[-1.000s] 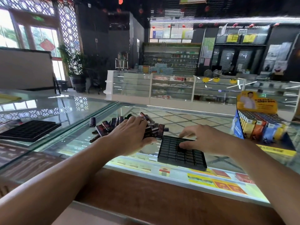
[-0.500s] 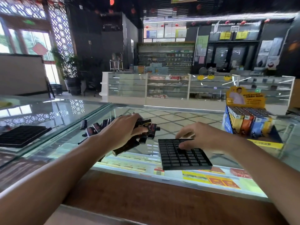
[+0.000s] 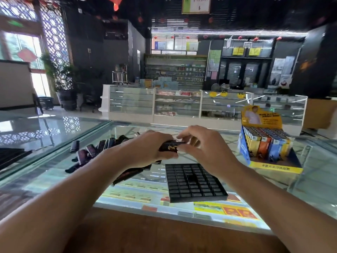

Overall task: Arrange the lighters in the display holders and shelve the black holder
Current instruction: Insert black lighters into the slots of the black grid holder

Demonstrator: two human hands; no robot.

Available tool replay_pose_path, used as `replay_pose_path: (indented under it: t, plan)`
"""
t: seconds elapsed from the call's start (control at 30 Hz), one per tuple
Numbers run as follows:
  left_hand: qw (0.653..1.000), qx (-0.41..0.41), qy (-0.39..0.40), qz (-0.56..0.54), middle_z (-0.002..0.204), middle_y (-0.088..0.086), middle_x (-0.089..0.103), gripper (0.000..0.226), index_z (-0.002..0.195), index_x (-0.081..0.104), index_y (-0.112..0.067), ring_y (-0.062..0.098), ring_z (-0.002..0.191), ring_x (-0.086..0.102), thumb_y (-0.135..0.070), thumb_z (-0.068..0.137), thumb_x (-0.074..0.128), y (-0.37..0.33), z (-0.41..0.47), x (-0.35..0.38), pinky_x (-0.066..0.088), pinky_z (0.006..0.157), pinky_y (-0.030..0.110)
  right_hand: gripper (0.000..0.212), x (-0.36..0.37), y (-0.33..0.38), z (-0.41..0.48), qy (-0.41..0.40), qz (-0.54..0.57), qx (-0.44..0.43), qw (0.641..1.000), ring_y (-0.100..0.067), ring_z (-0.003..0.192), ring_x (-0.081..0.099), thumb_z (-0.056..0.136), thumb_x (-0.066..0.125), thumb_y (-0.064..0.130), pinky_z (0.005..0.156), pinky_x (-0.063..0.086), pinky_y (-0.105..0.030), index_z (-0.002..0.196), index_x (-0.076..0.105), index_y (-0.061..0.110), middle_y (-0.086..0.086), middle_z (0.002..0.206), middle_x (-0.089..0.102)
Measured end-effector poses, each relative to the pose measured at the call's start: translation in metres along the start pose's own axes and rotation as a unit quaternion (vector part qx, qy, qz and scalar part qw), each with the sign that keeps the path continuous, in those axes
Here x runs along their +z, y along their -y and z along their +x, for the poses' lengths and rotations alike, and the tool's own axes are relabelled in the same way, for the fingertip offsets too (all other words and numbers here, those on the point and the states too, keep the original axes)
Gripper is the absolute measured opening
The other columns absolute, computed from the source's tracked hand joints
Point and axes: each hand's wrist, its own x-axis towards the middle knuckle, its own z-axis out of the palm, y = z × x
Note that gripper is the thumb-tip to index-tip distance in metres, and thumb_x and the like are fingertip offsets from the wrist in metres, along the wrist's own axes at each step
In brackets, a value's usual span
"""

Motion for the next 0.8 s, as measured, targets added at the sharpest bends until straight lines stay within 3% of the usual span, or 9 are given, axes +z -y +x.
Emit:
replay_pose_path:
  t: [0.07, 0.2, 0.33, 0.4, 0.47, 0.53, 0.6, 0.8]
  plan:
    - [1.0, 0.008, -0.006, 0.003, 0.078, -0.006, 0.069, 0.029, 0.105, 0.064, -0.027, 0.008, 0.057, 0.068, -0.054, 0.096, 0.066, 0.001, -0.005, 0.0, 0.06, 0.056, 0.034, 0.013, -0.002, 0.001, 0.005, 0.031, -0.007, -0.007, 0.999, -0.004, 0.088, 0.06, 0.096, 0.075, 0.028, 0.079, 0.048, -0.03, 0.109, 0.076, 0.028, 0.015, 0.093, 0.064]
    - [0.999, -0.018, -0.029, -0.026, 0.083, -0.007, 0.07, 0.027, 0.105, 0.067, -0.025, 0.007, 0.061, 0.067, -0.051, 0.098, 0.062, 0.018, -0.013, -0.003, 0.057, 0.058, 0.029, 0.017, -0.005, -0.006, 0.012, 0.057, -0.014, 0.01, 0.998, -0.01, 0.092, 0.059, 0.098, 0.072, 0.017, 0.079, 0.043, -0.029, 0.111, 0.077, 0.025, 0.008, 0.096, 0.06]
    - [0.991, -0.05, -0.077, -0.101, 0.076, -0.001, 0.067, 0.032, 0.096, 0.067, -0.025, 0.01, 0.058, 0.057, -0.054, 0.101, 0.054, 0.033, -0.016, -0.003, 0.04, 0.055, 0.022, 0.02, -0.005, -0.014, 0.007, 0.05, 0.1, 0.12, 0.987, -0.007, 0.089, 0.067, 0.099, 0.071, 0.012, 0.082, 0.049, -0.028, 0.098, 0.072, 0.032, 0.011, 0.093, 0.072]
    - [0.986, -0.063, -0.093, -0.124, 0.072, 0.0, 0.066, 0.032, 0.094, 0.067, -0.026, 0.009, 0.055, 0.055, -0.055, 0.101, 0.054, 0.031, -0.015, -0.001, 0.041, 0.054, 0.028, 0.025, 0.001, -0.012, 0.005, 0.069, 0.158, 0.144, 0.974, -0.007, 0.086, 0.071, 0.097, 0.073, 0.006, 0.086, 0.055, -0.025, 0.095, 0.074, 0.031, 0.01, 0.089, 0.077]
    - [0.982, -0.067, -0.104, -0.141, 0.071, 0.005, 0.068, 0.032, 0.093, 0.067, -0.025, 0.011, 0.054, 0.056, -0.053, 0.102, 0.055, 0.026, -0.015, 0.001, 0.047, 0.056, 0.036, 0.023, 0.009, -0.009, 0.005, 0.081, 0.22, 0.158, 0.959, -0.006, 0.082, 0.072, 0.094, 0.074, 0.0, 0.083, 0.056, -0.02, 0.095, 0.076, 0.023, 0.008, 0.084, 0.078]
    - [0.983, -0.073, -0.113, -0.128, 0.069, 0.003, 0.067, 0.031, 0.092, 0.067, -0.023, 0.006, 0.051, 0.055, -0.05, 0.103, 0.056, 0.022, -0.015, 0.003, 0.045, 0.054, 0.029, 0.016, 0.016, -0.006, 0.006, 0.09, 0.252, 0.171, 0.948, -0.011, 0.081, 0.074, 0.094, 0.072, -0.004, 0.08, 0.058, -0.023, 0.102, 0.074, 0.009, 0.002, 0.084, 0.077]
    - [0.985, -0.082, -0.113, -0.098, 0.066, -0.003, 0.065, 0.03, 0.094, 0.067, -0.023, 0.0, 0.048, 0.052, -0.05, 0.103, 0.056, 0.02, -0.016, 0.002, 0.04, 0.051, 0.02, 0.018, 0.023, -0.003, 0.006, 0.092, 0.253, 0.17, 0.948, -0.017, 0.085, 0.076, 0.095, 0.07, -0.005, 0.082, 0.06, -0.027, 0.11, 0.069, 0.004, -0.007, 0.09, 0.076]
    - [0.973, -0.123, -0.127, -0.149, 0.072, -0.003, 0.068, 0.027, 0.104, 0.062, -0.026, -0.001, 0.047, 0.054, -0.052, 0.102, 0.055, 0.019, -0.017, 0.004, 0.044, 0.053, 0.024, 0.016, 0.033, -0.004, 0.001, 0.096, 0.193, 0.144, 0.966, -0.022, 0.09, 0.074, 0.09, 0.078, 0.001, 0.086, 0.056, -0.031, 0.101, 0.067, 0.004, -0.011, 0.093, 0.076]
